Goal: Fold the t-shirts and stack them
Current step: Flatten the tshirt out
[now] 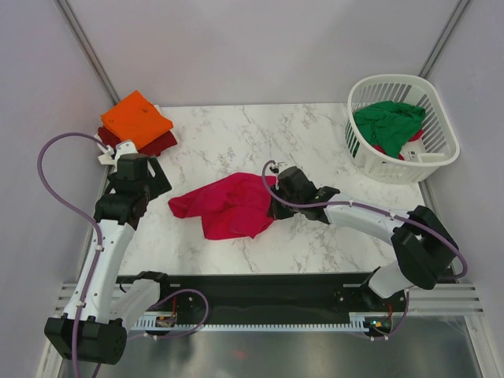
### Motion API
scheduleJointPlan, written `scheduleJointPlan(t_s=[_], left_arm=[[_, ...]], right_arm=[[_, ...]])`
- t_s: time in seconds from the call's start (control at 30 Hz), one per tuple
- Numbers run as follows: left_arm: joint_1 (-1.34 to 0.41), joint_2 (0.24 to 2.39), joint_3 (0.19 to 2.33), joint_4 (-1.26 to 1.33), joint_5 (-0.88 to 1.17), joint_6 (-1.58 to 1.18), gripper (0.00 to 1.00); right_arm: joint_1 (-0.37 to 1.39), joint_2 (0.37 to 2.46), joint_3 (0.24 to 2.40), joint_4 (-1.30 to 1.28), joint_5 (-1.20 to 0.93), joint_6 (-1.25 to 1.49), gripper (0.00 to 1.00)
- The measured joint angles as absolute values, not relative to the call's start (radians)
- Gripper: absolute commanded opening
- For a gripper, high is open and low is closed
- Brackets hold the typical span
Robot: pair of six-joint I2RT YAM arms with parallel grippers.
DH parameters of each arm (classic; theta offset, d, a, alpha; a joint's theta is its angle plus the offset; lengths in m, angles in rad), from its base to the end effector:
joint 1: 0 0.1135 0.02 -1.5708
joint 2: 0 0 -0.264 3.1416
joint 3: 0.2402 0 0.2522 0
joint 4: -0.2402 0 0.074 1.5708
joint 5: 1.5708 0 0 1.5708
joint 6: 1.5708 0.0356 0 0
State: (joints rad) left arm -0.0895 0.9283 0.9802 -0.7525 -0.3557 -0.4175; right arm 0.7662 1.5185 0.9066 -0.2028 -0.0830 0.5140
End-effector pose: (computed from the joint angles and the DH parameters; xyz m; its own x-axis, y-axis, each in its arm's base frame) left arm 0.1858 -0.0042 0.3283 -0.5134 -0.3355 -0.7898 -0.4261 0.8986 -0.1047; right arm 0.2259 0.2214 0.2059 -0.8164 -0.1056 -0.5678 -0.3797 0.8390 0.3898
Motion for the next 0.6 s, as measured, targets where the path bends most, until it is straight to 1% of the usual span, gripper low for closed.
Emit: scheduleJointPlan(t_s=[0.13, 0.27, 0.47, 0.6], left_arm=[[-0.089, 0.928, 0.98, -0.752, -0.356, -0.418, 0.87], [-0.089, 0.928, 0.98, -0.752, -0.355, -0.418, 0.87], [-0.089, 0.929, 0.98, -0.752, -0.355, -0.418, 0.87], [-0.089, 0.929, 0.98, -0.752, -0.354, -0.418, 0.87]], right_arm=[[0.762, 1.447, 0.966, -0.287, -0.073, 0.477, 0.0], [0.753, 1.348, 1.121, -0.4, -0.033, 0.416, 0.0], [0.749, 1.208, 1.449, -0.548, 0.138, 0.287, 0.0], [0.749, 1.048, 1.492, -0.579, 0.292, 0.237, 0.0]])
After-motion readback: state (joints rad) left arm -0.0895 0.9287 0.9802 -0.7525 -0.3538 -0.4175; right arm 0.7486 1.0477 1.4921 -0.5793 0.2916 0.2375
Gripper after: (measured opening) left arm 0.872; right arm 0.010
